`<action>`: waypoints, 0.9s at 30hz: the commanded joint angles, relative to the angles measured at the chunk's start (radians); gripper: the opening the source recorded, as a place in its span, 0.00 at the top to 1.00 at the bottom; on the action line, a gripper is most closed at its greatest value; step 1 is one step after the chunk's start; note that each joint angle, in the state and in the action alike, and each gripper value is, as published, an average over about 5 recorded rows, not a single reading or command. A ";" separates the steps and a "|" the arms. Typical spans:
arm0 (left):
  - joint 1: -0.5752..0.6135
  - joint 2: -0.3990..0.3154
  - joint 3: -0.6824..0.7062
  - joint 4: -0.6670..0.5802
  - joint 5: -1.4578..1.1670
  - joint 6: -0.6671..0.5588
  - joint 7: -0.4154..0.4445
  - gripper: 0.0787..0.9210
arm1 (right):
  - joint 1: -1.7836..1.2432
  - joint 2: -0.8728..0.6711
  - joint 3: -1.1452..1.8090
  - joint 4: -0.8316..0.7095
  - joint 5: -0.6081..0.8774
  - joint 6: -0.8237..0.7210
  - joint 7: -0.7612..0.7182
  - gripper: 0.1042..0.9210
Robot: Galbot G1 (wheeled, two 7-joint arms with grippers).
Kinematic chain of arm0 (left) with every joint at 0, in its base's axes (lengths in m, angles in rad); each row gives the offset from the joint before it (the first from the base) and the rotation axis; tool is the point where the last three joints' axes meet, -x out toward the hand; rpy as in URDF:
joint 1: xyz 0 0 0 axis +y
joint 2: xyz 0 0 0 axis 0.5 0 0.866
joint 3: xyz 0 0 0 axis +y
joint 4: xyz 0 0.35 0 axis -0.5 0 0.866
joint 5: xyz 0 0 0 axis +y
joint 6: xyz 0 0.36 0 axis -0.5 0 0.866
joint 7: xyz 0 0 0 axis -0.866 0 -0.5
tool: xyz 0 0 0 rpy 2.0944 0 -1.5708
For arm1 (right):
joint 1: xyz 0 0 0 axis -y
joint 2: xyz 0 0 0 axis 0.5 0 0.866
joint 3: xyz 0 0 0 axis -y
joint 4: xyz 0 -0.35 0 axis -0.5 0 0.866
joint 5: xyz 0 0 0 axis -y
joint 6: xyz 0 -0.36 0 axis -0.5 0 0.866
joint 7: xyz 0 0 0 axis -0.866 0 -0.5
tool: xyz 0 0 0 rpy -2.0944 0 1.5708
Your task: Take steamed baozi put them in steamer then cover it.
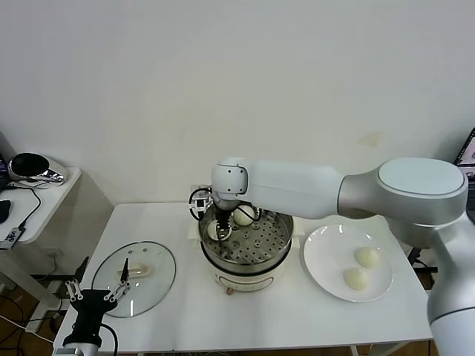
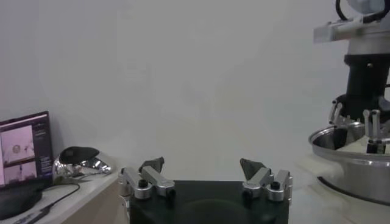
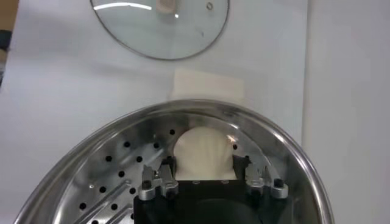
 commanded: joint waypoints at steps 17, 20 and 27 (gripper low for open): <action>-0.010 0.009 0.019 -0.004 0.006 0.005 0.003 0.12 | 0.350 -0.468 -0.065 0.346 -0.117 0.120 -0.298 0.12; -0.015 0.009 0.030 -0.001 0.011 0.007 0.004 0.12 | 0.369 -0.604 -0.095 0.432 -0.197 0.174 -0.344 0.12; -0.008 0.009 0.038 0.001 0.023 0.007 0.005 0.12 | 0.318 -0.896 -0.099 0.518 -0.393 0.310 -0.416 0.12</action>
